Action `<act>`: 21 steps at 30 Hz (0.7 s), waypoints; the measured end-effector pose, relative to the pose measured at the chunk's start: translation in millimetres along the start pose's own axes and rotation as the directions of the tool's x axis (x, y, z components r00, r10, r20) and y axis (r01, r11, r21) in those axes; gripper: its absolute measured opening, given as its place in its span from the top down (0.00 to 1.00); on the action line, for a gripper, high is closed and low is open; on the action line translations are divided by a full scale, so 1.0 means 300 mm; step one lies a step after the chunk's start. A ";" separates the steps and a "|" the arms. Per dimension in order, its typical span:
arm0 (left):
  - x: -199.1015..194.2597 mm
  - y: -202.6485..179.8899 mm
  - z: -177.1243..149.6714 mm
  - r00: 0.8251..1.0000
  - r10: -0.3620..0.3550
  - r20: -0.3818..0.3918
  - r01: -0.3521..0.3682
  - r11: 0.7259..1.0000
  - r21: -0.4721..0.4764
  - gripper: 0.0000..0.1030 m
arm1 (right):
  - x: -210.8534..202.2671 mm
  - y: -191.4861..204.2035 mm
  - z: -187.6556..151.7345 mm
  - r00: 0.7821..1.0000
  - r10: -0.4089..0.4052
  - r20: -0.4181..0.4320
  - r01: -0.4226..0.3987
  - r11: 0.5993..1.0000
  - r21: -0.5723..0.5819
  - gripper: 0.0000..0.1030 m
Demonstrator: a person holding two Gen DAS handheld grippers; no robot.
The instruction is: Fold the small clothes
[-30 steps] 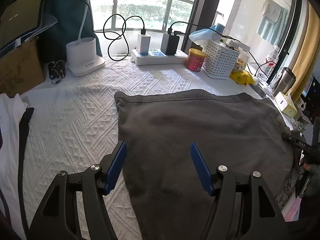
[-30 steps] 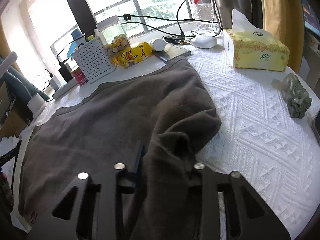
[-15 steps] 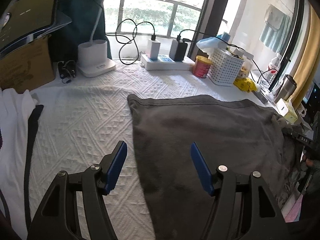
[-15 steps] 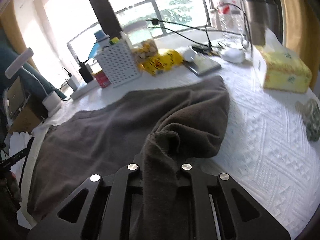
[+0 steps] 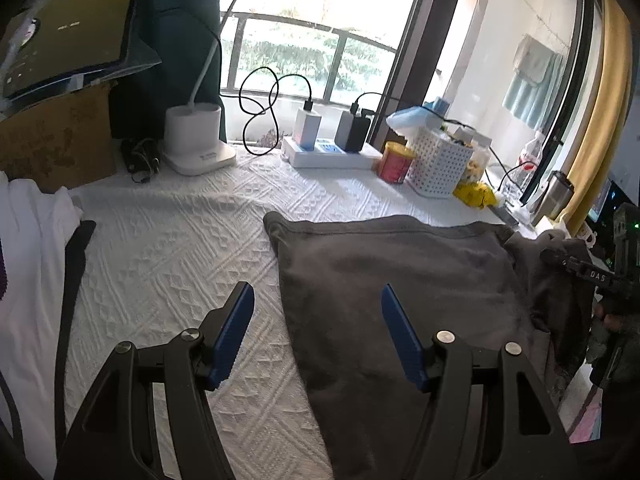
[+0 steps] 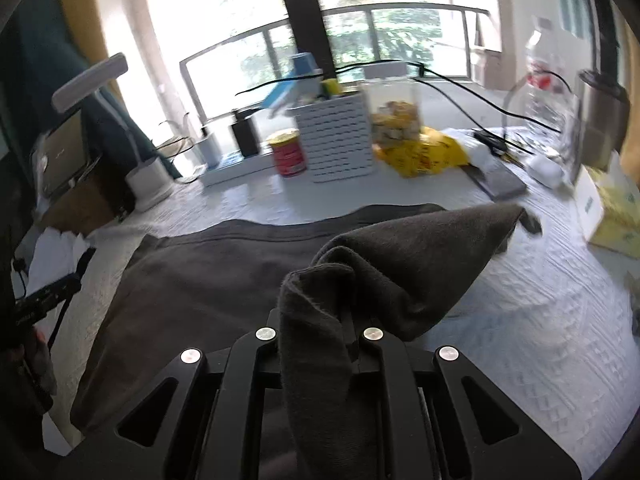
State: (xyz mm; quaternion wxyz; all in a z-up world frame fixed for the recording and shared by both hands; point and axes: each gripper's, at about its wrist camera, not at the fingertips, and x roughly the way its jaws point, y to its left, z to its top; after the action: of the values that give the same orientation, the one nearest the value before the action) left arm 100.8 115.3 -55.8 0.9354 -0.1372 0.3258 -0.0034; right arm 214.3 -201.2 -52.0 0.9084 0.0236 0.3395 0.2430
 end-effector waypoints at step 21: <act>-0.073 0.085 -0.036 0.996 -0.052 0.073 0.053 0.999 -0.009 0.36 | 0.220 0.526 -0.079 0.966 0.140 -0.215 -0.203 0.930 -0.308 0.87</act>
State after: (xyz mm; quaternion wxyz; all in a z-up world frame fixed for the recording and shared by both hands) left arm 74.9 139.4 -57.1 0.9455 -0.1509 0.2876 -0.0210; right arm 175.3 -35.0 -77.4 0.8383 -0.1210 0.3760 0.3758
